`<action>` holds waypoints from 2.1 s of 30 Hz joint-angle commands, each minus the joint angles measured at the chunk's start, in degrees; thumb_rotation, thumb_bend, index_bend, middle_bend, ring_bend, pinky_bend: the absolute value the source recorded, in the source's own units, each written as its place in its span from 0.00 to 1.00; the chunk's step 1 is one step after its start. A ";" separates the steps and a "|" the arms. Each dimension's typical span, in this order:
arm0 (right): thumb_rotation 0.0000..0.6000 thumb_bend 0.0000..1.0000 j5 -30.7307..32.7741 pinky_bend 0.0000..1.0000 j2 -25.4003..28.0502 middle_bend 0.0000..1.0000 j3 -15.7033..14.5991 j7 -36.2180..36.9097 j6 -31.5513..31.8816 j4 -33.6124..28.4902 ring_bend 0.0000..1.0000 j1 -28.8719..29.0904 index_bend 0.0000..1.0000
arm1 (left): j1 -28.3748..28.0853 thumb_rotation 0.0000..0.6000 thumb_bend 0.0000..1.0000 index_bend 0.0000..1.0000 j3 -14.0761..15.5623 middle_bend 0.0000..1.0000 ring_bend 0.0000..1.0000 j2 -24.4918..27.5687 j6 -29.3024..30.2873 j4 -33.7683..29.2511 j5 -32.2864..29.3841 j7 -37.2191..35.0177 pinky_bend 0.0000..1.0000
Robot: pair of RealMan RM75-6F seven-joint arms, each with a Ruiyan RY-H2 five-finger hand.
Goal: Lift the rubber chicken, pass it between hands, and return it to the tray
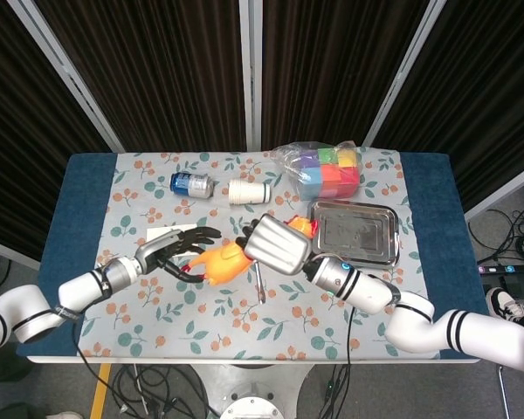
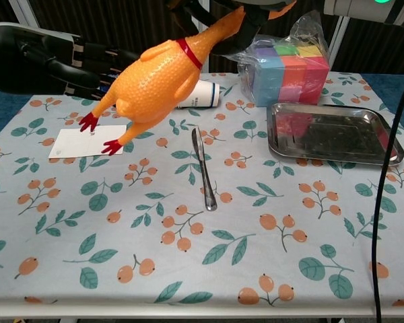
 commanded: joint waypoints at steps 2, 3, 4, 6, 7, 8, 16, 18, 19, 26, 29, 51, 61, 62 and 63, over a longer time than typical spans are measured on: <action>1.00 0.62 0.20 0.89 -0.90 0.70 -0.13 -0.70 -0.21 0.54 0.69 0.64 0.85 | -0.79 1.00 0.08 0.21 0.59 0.21 0.15 -0.40 -0.17 -0.29 -0.98 0.82 0.23; 1.00 0.62 0.36 0.89 -1.19 0.70 -0.14 -0.76 -0.32 0.68 0.69 0.86 0.85 | -1.08 1.00 0.08 0.22 0.82 0.21 0.15 -0.40 -0.36 -0.39 -1.09 1.13 0.23; 1.00 0.62 0.40 0.89 -1.38 0.70 -0.15 -0.87 -0.35 0.76 0.69 1.02 0.85 | -1.31 1.00 0.08 0.22 1.01 0.21 0.15 -0.41 -0.53 -0.43 -1.15 1.33 0.23; 1.00 0.62 0.52 0.89 -1.79 0.70 -0.13 -1.25 -0.33 0.99 0.69 1.33 0.85 | -1.72 1.00 0.08 0.22 1.26 0.21 0.17 -0.53 -0.95 -0.55 -1.72 1.81 0.25; 1.00 0.62 0.65 0.89 -1.93 0.70 -0.13 -1.30 -0.34 1.03 0.69 1.43 0.85 | -1.88 1.00 0.09 0.23 1.33 0.22 0.18 -0.63 -1.13 -0.58 -1.97 2.01 0.26; 1.00 0.62 0.82 0.89 -2.04 0.70 -0.13 -1.33 -0.36 1.04 0.69 1.50 0.85 | -2.04 1.00 0.09 0.23 1.40 0.22 0.18 -0.72 -1.34 -0.59 -2.24 2.21 0.26; 1.00 0.63 2.08 0.89 -2.64 0.70 -0.31 -1.54 0.07 0.99 0.69 1.67 0.85 | -2.83 1.00 0.16 0.30 1.55 0.26 0.21 -1.62 -2.57 -1.14 -4.63 5.30 0.29; 1.00 0.63 2.24 0.89 -2.69 0.70 -0.35 -1.70 0.14 0.97 0.69 1.74 0.85 | -2.96 1.00 0.18 0.32 1.57 0.29 0.23 -1.79 -3.04 -1.30 -5.21 6.20 0.31; 1.00 0.63 2.33 0.89 -2.69 0.70 -0.39 -1.75 0.17 0.89 0.69 1.79 0.85 | -3.02 1.00 0.20 0.34 1.52 0.30 0.24 -1.88 -3.36 -1.42 -5.71 6.77 0.32; 1.00 0.63 2.86 0.89 -2.67 0.71 -0.67 -1.42 0.59 0.23 0.69 1.78 0.85 | -2.89 1.00 0.35 0.43 0.79 0.44 0.38 -2.45 -5.15 -2.18 -9.10 10.94 0.43; 1.00 0.63 2.95 0.89 -2.62 0.71 -0.87 -1.23 0.88 -0.08 0.69 1.68 0.85 | -2.54 1.00 0.42 0.48 0.36 0.52 0.46 -2.82 -5.43 -2.41 -10.33 13.00 0.50; 1.00 0.63 3.16 0.89 -2.44 0.71 -2.40 0.71 3.17 -2.85 0.69 0.11 0.85 | 3.19 1.00 0.95 0.87 -5.95 1.00 0.93 -5.66 -4.99 -5.71 -23.28 28.60 0.96; 1.00 0.63 2.97 0.89 -2.47 0.71 -2.43 0.85 2.78 -1.35 0.69 0.52 0.86 | 4.66 1.00 0.78 0.28 -5.35 0.37 0.30 -3.23 -4.35 -6.27 -12.78 20.75 0.45; 1.00 0.63 2.93 0.89 -2.45 0.71 -2.44 0.89 2.73 -1.24 0.69 0.57 0.86 | 4.83 1.00 0.72 0.24 -5.17 0.30 0.24 -3.25 -3.58 -5.87 -11.75 19.30 0.39; 1.00 0.63 2.89 0.89 -2.45 0.71 -2.46 0.96 2.70 -1.14 0.69 0.61 0.86 | 4.94 1.00 0.68 0.23 -5.04 0.27 0.21 -3.28 -2.82 -5.43 -10.86 17.94 0.36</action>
